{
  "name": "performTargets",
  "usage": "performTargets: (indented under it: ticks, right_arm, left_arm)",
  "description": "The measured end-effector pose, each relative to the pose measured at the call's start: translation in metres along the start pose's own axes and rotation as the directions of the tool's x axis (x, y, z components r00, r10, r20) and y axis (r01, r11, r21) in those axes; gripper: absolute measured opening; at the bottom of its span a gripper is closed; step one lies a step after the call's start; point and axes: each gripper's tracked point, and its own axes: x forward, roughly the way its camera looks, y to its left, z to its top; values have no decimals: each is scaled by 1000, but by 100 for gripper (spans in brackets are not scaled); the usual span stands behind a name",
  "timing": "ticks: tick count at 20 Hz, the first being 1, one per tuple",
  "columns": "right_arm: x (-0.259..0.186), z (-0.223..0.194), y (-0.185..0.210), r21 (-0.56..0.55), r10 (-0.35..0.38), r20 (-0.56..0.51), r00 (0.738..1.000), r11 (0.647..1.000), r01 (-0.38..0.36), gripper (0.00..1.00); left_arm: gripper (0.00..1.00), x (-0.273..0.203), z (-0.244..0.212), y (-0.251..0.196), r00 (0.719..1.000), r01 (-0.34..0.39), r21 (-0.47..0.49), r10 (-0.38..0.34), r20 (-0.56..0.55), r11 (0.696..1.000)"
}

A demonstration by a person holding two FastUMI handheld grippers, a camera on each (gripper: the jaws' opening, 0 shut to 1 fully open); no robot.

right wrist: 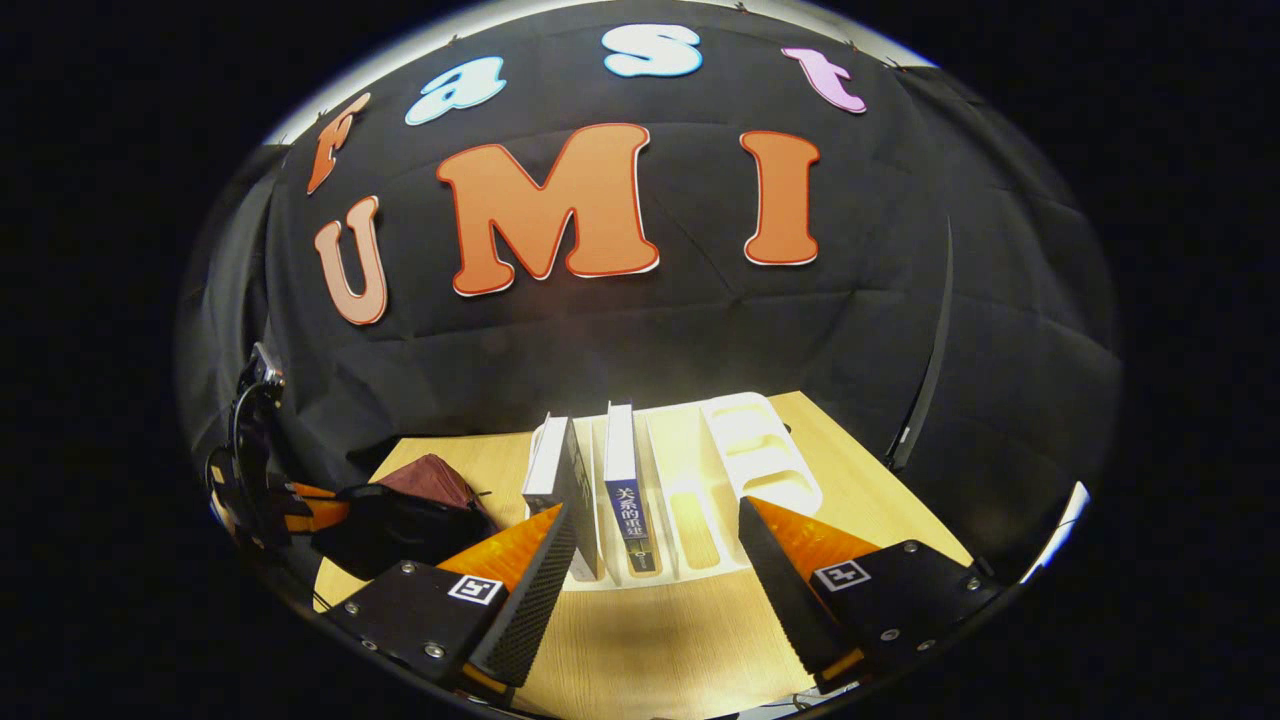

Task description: Open the schoolbag, grab two books from the bookshelf and put them into the schoolbag.

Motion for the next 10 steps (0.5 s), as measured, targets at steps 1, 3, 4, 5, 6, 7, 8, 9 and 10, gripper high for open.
performTargets:
  ticks: [1,3,4,5,6,7,8,9,10]
  right_arm:
    - [-4,3,9,-10,2,7,1000,1000,-2,97]
    - [-9,6,23,-25,1,17,1000,1000,-1,97]
    - [-11,7,30,-31,0,14,1000,1000,0,97]
    - [-14,9,38,-39,1,12,1000,999,-1,97]
    - [-16,14,48,-51,7,14,1000,999,-6,97]
    - [-16,21,57,-71,16,16,1000,997,-15,97]
    - [-16,29,65,-97,24,19,1000,995,-22,97]
    - [-14,37,73,-128,35,17,999,991,-32,97]
    - [-11,44,83,-160,48,7,999,986,-47,97]
  left_arm:
    - [1,0,7,9,1000,-3,4,3,21,1000]
    - [1,3,21,21,998,2,12,-2,55,1000]
    - [1,5,26,25,998,9,11,-10,65,1000]
    - [1,8,29,28,997,16,11,-17,74,1000]
    - [1,11,33,30,996,27,14,-28,80,1000]
    - [1,13,33,29,996,37,17,-39,84,999]
    - [1,14,32,28,995,49,17,-50,82,999]
    - [1,16,31,28,995,60,14,-61,81,998]
    - [1,18,30,27,994,71,10,-72,84,997]
